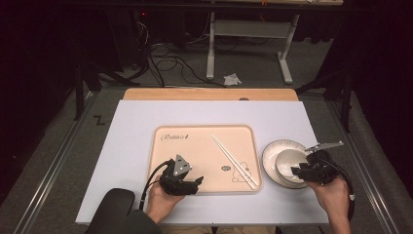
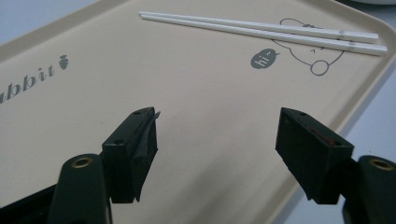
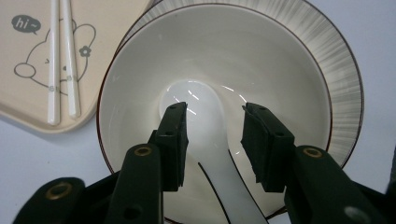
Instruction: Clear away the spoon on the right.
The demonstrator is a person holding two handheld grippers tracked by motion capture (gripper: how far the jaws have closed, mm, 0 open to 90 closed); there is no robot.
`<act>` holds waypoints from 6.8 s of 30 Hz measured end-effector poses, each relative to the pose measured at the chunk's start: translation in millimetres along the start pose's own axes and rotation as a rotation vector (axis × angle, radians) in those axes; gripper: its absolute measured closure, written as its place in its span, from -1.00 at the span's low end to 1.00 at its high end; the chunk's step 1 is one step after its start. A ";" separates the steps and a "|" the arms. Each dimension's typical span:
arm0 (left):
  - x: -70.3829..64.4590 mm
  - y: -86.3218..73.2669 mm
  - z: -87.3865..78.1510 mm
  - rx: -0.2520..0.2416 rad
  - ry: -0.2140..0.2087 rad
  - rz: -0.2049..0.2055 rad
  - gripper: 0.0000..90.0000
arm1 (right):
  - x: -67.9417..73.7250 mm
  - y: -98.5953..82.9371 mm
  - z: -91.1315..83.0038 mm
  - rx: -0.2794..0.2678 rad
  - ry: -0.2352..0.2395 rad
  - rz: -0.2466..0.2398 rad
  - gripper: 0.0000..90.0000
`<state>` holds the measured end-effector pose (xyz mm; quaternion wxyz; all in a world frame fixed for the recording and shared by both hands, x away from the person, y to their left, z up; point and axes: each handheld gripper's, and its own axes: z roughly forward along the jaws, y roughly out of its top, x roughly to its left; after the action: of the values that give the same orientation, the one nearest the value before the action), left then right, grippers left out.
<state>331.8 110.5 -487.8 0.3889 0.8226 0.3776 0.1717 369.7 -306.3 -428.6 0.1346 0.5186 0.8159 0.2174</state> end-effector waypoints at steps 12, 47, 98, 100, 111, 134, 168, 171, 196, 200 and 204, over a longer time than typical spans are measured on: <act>0.3 0.1 -0.4 -0.003 0.004 0.000 -0.34 | -6.0 -3.4 -2.6 0.049 0.030 0.002 0.35; 1.5 -4.3 -5.5 -0.011 0.033 -0.013 -0.33 | -12.2 0.8 -7.5 0.033 0.051 -0.012 0.89; 10.9 -31.7 -43.2 -0.021 0.152 -0.148 -0.34 | 60.6 71.8 30.9 -0.138 0.222 -0.205 0.89; 11.2 -32.5 -44.0 -0.024 0.158 -0.153 -0.34 | 64.8 73.4 35.1 -0.135 0.223 -0.216 0.89; 9.7 -33.1 -41.1 -0.010 0.156 -0.144 -0.35 | 71.8 76.5 43.9 -0.131 0.212 -0.247 0.89; 10.0 -9.2 -10.2 0.008 0.053 -0.079 -0.34 | 94.9 92.2 63.5 -0.035 0.079 -0.199 0.89; 5.2 -16.7 -22.5 -0.019 0.077 -0.086 -0.34 | 105.9 127.5 117.9 0.098 0.013 -0.146 0.90; 5.4 -19.9 -25.6 -0.019 0.092 -0.098 -0.34 | 105.5 130.9 122.9 0.100 0.016 -0.136 0.91; 6.8 -31.5 -35.0 -0.013 0.133 -0.139 -0.34 | 102.2 136.3 131.8 0.093 -0.007 -0.181 0.32; 5.7 -30.3 -36.2 -0.029 0.129 -0.129 -0.31 | 104.1 134.8 126.4 0.084 -0.002 -0.196 0.26; 8.1 -29.8 -36.7 -0.041 0.118 -0.133 -0.30 | 107.1 134.2 121.2 0.066 0.029 -0.202 0.24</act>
<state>301.4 147.6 -487.3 0.3934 0.7761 0.4499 0.2013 483.7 -134.0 -466.9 0.1269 0.4348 0.8725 0.1834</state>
